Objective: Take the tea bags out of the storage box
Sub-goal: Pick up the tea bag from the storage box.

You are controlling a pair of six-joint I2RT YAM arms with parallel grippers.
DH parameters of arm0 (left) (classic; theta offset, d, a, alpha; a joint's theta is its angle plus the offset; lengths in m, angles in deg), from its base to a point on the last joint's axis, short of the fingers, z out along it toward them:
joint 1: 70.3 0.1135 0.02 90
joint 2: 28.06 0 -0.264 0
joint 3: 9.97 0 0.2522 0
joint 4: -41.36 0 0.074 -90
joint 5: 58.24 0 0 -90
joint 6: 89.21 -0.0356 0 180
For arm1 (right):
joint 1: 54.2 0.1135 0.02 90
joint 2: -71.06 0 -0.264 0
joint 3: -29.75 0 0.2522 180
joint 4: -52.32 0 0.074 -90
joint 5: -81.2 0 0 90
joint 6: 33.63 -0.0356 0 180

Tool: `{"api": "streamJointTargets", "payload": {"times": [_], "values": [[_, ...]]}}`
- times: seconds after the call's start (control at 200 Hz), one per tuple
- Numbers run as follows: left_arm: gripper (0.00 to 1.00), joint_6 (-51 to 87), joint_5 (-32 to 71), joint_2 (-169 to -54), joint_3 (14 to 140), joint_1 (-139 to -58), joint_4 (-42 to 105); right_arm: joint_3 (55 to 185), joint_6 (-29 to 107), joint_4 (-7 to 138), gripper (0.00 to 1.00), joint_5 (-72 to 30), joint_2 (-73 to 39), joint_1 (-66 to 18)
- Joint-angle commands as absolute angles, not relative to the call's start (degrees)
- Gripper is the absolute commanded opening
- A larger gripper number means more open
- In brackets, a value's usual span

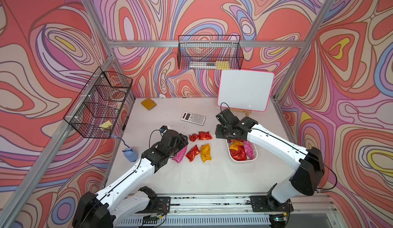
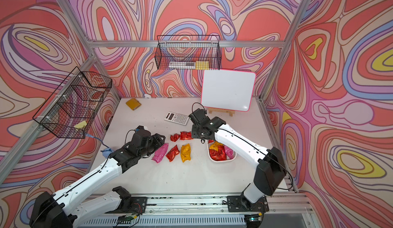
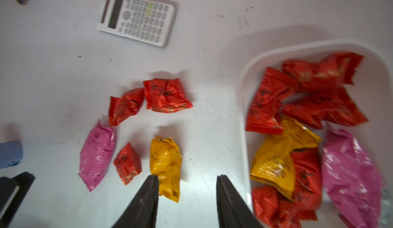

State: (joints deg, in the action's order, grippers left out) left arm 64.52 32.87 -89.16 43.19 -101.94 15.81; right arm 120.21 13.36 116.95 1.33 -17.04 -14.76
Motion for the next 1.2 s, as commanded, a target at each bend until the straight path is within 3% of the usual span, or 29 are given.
{"api": "streamJointTargets", "payload": {"times": [0.0, 0.205, 0.416, 0.986, 1.197], "values": [[0.61, 61.6, 24.7, -93.89, 46.69, -103.68, 23.45, 112.79, 7.07, 121.23, 0.47, 2.35, -12.53, -17.52], [0.62, 66.27, 21.45, -105.74, 51.45, -112.42, 32.3, 100.09, 12.13, 118.57, 0.59, -2.38, 0.74, -21.28], [0.61, 72.87, 14.58, -121.0, 58.44, -118.13, 39.64, 92.39, 16.19, 114.41, 0.6, -10.42, 4.76, -25.68], [0.37, 74.33, 13.97, -135.78, 68.3, -119.51, 34.11, 86.58, 21.15, 99.04, 0.61, -15.05, -5.27, -28.82], [0.3, 72.06, 14.19, -139.03, 71.82, -119.47, 32.0, 84.57, 20.47, 95.12, 0.5, -15.36, -7.47, -29.19]]}}
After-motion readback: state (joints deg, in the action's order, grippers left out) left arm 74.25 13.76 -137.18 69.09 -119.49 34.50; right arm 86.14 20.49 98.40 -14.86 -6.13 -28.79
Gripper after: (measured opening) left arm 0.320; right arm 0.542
